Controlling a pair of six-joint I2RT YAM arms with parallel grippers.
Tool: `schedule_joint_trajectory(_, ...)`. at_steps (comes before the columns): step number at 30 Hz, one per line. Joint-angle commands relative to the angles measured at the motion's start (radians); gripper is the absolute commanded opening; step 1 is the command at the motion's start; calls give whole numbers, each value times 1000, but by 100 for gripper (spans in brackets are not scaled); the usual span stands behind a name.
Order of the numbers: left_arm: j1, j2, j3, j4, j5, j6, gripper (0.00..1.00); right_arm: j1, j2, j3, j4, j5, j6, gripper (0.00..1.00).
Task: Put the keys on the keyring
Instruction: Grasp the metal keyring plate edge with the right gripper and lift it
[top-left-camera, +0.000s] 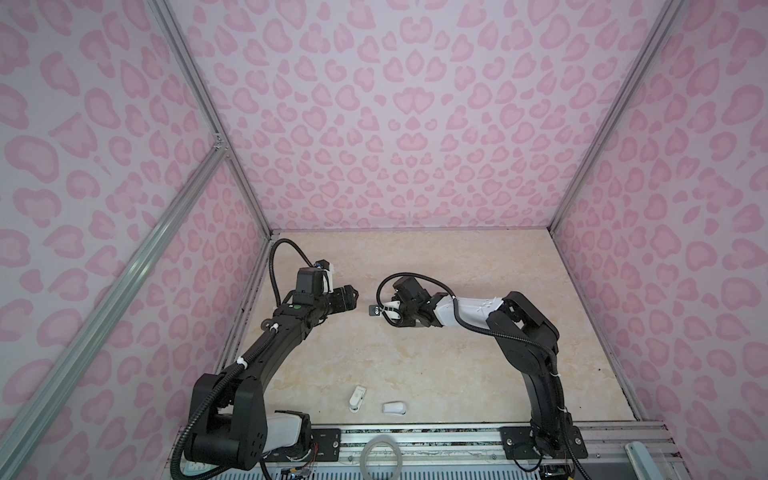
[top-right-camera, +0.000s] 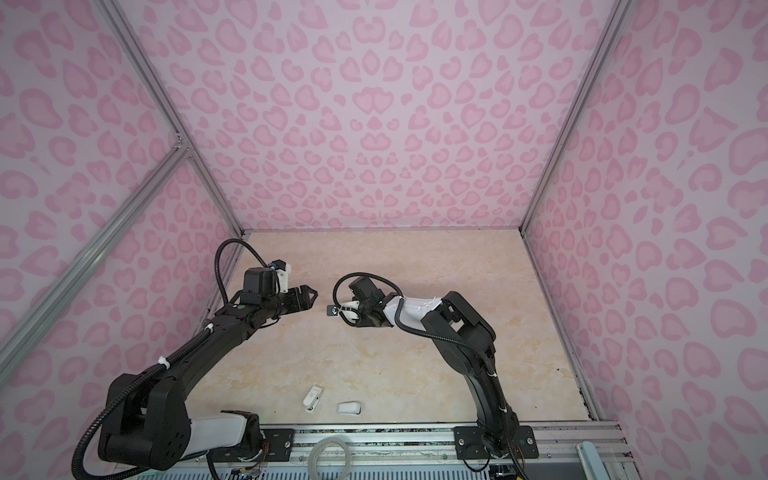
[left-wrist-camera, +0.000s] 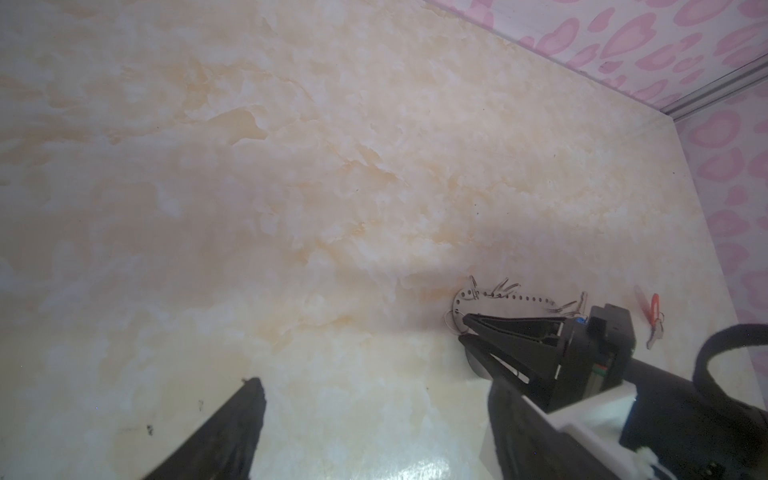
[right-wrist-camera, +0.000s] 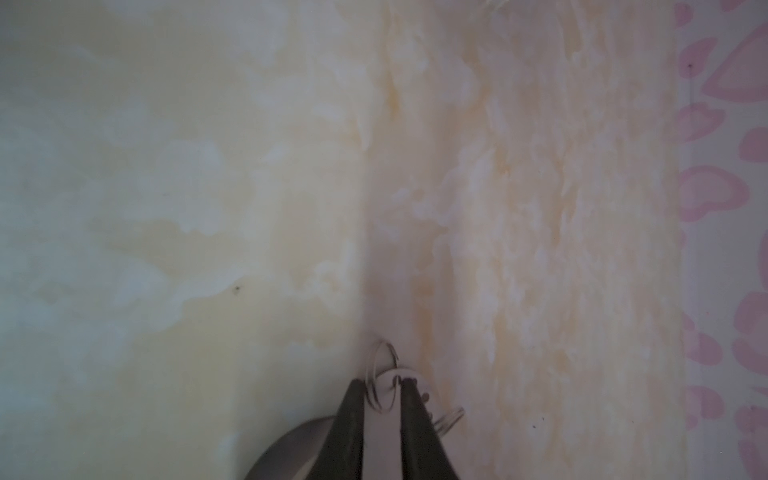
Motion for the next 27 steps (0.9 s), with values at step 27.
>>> schedule_joint_trajectory(27, 1, -252, -80, 136, -29, 440, 85, -110, -219, -51, -67, -417, 155, 0)
